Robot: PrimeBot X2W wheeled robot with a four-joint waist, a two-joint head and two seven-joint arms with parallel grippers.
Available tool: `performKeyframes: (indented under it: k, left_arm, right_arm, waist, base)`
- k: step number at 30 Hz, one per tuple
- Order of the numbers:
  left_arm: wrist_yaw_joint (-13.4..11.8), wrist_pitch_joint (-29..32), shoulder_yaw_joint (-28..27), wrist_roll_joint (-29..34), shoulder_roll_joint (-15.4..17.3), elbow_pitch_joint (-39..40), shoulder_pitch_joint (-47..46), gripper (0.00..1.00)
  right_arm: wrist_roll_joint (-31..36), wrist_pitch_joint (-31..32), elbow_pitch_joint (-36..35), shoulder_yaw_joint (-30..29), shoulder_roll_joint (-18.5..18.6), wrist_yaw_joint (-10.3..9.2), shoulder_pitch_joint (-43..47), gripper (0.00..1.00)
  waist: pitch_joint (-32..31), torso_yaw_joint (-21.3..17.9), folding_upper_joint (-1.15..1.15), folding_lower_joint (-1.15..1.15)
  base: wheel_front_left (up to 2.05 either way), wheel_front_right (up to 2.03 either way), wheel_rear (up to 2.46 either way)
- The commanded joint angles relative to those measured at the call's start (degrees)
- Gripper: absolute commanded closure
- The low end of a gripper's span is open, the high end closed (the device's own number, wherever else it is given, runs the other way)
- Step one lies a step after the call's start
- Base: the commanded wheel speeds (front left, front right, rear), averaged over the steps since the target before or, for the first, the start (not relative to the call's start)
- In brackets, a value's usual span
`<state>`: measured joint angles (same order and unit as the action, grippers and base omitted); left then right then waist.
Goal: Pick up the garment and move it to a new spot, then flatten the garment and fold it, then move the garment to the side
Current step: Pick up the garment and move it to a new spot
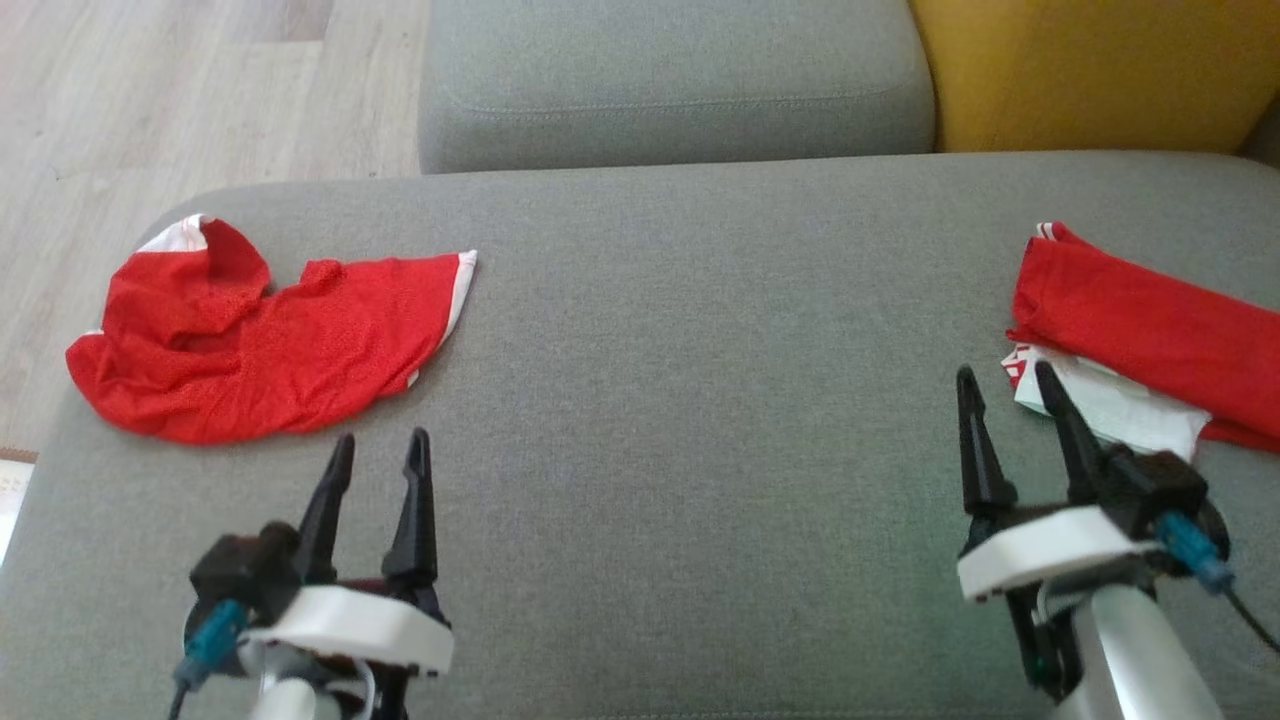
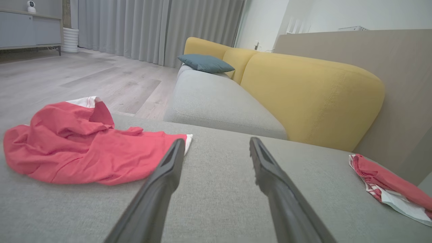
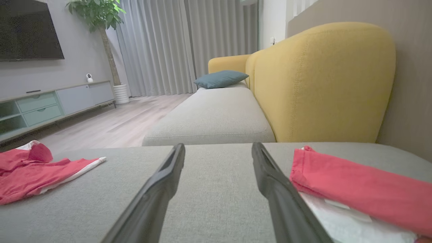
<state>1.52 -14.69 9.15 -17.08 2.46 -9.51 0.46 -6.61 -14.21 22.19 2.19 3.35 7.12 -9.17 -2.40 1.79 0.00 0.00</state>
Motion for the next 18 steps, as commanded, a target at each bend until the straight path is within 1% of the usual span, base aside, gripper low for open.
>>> performKeyframes:
  k: [1, 8, 18]
  left_arm:
    - [-0.35, -0.31, -1.16, -0.28, 0.42, 1.84, -1.09, 0.00]
    - [-0.86, -0.31, -1.55, -0.60, 0.42, 2.01, 0.35, 0.00]
    - [-0.93, -0.31, -1.82, -0.78, 0.42, 1.90, -0.09, 0.00]
  right_arm:
    - [-1.56, -0.76, -3.21, 1.47, -0.44, 0.36, -0.14, 0.00]
    - [-3.36, -0.77, -5.37, 1.81, -0.45, 0.36, 3.23, 0.00]
    - [-4.25, -0.78, -5.87, 1.47, -0.46, 0.36, 3.80, 0.00]
  waist:
    - [-0.41, -0.11, 0.00, 0.00]
    - [-0.87, -0.34, 0.00, 0.00]
    - [-0.81, -0.33, 0.00, 0.00]
  base:
    - [0.00, 0.00, 0.00]
    - [0.00, 0.00, 0.00]
    - [0.00, 0.00, 0.00]
